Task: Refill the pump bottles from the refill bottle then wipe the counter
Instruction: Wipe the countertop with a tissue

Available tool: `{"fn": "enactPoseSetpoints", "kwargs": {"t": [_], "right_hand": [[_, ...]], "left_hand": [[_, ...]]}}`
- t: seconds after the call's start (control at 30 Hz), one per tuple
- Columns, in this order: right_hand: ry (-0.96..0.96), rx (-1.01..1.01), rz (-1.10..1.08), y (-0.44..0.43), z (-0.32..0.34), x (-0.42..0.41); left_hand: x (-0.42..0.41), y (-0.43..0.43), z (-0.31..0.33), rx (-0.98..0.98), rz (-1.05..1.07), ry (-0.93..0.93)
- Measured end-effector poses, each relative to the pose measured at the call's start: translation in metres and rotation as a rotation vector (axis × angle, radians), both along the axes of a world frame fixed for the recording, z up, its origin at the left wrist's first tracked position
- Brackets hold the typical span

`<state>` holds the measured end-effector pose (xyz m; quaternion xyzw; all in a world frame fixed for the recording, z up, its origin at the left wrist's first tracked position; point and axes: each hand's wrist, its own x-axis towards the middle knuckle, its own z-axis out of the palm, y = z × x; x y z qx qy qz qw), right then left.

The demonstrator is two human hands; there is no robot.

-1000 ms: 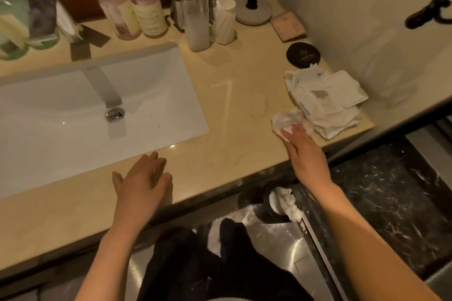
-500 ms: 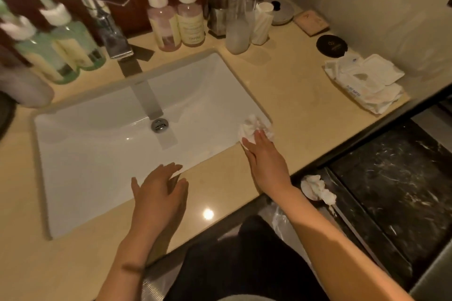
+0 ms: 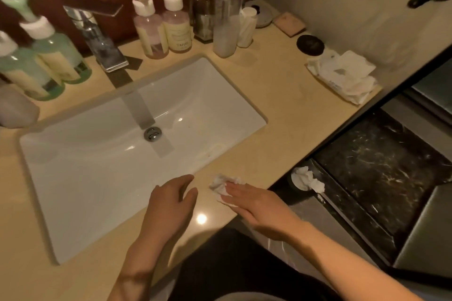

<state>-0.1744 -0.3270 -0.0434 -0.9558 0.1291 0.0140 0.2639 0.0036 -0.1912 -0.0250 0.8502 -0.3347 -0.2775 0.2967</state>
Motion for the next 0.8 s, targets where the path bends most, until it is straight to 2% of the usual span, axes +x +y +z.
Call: {"fn": "enactPoseSetpoints", "kwargs": {"t": [0.13,0.23,0.37,0.47,0.57,0.67,0.8], "right_hand": [[-0.020,0.014,-0.081,-0.048,-0.004,-0.025],[-0.126,0.027,-0.342,-0.087,0.013,-0.034],[-0.294,0.161,-0.765,-0.142,0.035,-0.034],[-0.339,0.224,-0.931,-0.175,0.033,-0.029],[-0.306,0.175,-1.061,-0.188,0.026,-0.026],[-0.322,-0.054,-1.054,-0.180,0.021,-0.023],[-0.256,-0.366,-0.781,-0.160,0.004,-0.024]], "left_hand": [[-0.002,-0.002,0.004,0.004,0.027,0.009],[-0.003,-0.003,0.007,-0.001,0.045,0.005],[-0.004,-0.007,0.007,-0.006,0.065,0.006],[-0.008,-0.010,0.006,0.010,0.082,0.010],[-0.010,-0.012,0.006,0.041,0.091,0.015],[-0.011,-0.011,0.006,0.054,0.095,0.020],[-0.010,-0.011,0.006,0.025,0.102,0.019]]}}
